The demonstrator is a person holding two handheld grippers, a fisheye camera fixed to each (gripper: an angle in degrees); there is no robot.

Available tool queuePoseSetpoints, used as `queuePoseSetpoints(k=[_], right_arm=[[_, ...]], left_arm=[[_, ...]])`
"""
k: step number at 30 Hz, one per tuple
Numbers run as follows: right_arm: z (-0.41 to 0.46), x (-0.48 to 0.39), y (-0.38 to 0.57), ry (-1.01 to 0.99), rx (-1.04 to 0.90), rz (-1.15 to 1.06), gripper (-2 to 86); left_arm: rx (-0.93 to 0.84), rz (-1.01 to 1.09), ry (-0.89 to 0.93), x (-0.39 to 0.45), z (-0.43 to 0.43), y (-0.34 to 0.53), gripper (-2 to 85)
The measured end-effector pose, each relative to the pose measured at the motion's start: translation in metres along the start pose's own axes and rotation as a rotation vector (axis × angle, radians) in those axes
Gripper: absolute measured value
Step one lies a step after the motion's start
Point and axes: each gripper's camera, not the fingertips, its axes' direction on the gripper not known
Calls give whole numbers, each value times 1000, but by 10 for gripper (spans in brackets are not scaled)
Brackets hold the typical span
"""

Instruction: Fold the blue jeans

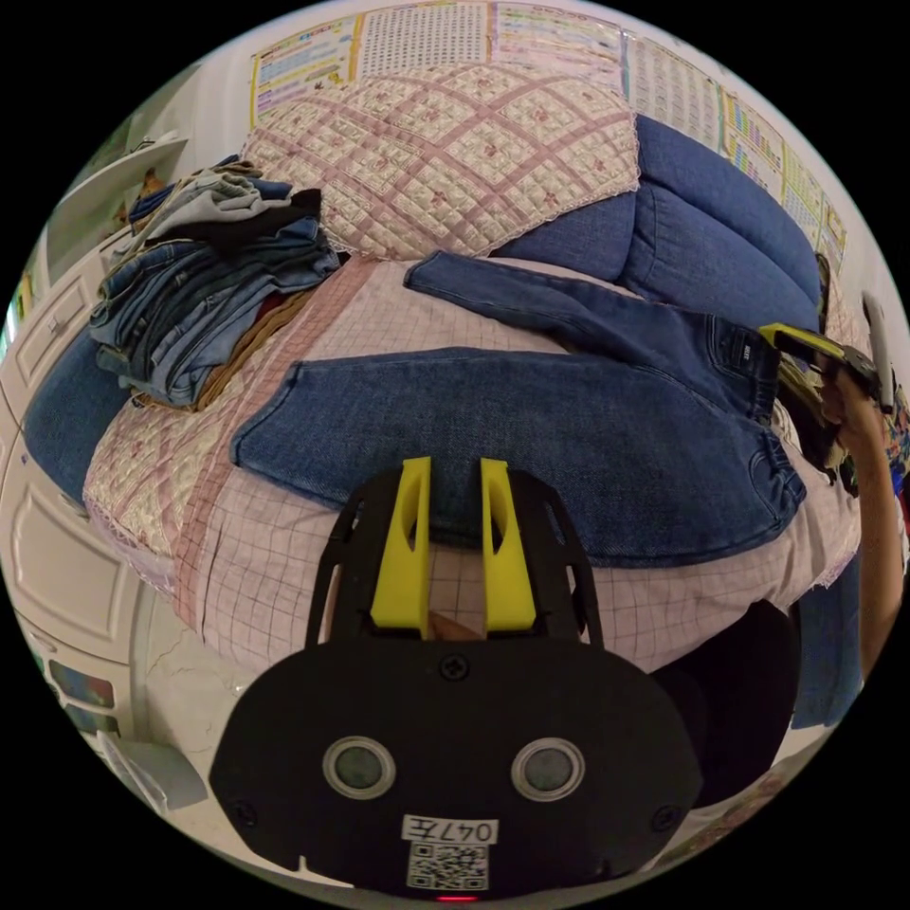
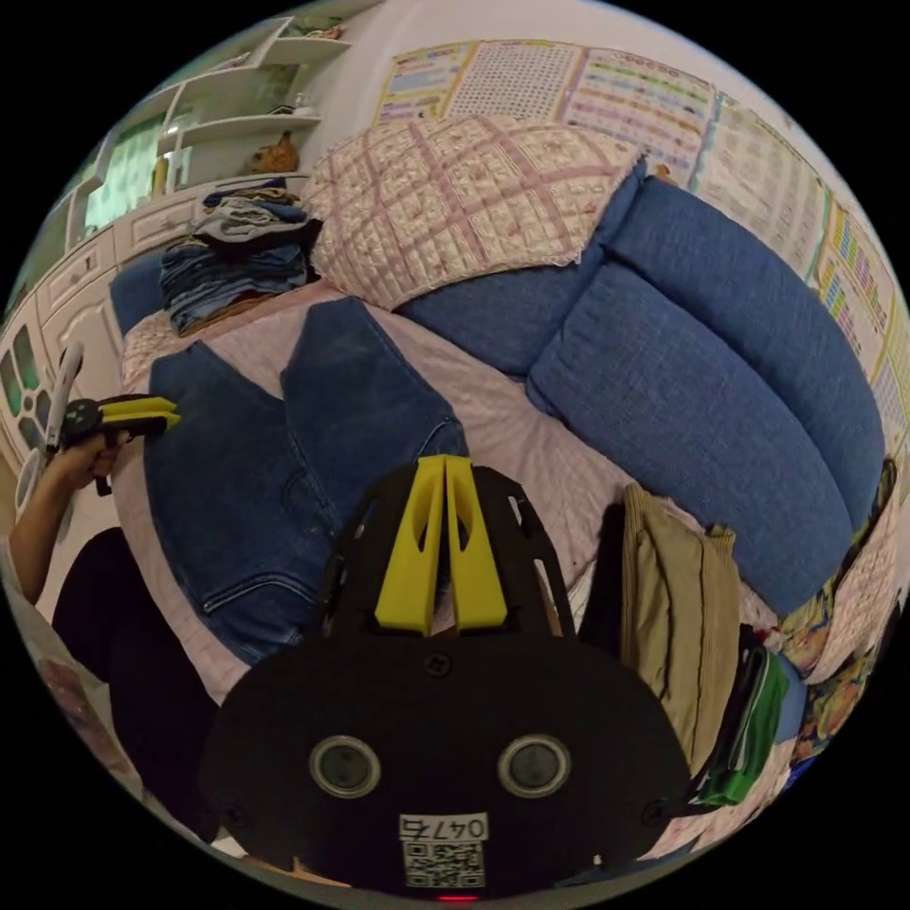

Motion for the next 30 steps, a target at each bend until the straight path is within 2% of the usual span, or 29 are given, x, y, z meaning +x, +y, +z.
queuePoseSetpoints(k=[3, 6, 8, 12, 15, 16, 18, 21, 23, 24, 26, 29, 30], right_arm=[[21, 28, -16, -5, -55, 106, 7], [51, 62, -31, -8, -132, 206, 81], [69, 81, -48, -89, -161, 243, 112], [91, 94, -84, -186, -193, 284, 106], [101, 86, -122, -293, -233, 262, 69], [98, 77, -141, -333, -265, 226, 43], [68, 51, -170, -253, -245, 149, 15], [-28, -23, -213, -155, -56, -32, 7], [-117, -112, -224, -134, 129, -282, 6], [-137, -136, -223, -129, 156, -353, 6], [-196, -222, -207, -126, 224, -635, 5], [-236, -282, -193, -170, 221, -768, 5], [-240, -287, -193, -183, 212, -774, 5]], left_arm=[[-11, 4, -1, 2, -18, -5, 81], [-17, 3, -2, 2, -39, -10, 81], [-17, 0, 0, 0, -56, -13, 82], [-29, 2, 6, -6, -83, -23, 81], [-35, 8, 18, -16, -108, -31, 81], [-33, 10, 25, -21, -119, -34, 82], [-28, 4, 38, -31, -135, -39, 82], [-23, -20, 63, -50, -163, -48, 82], [-3, -60, 117, -73, -189, -57, 80], [13, -82, 147, -82, -197, -59, 80], [101, -218, 378, -128, -224, -64, 74], [180, -445, 700, -191, -234, -70, 88], [184, -473, 729, -200, -234, -73, 95]])
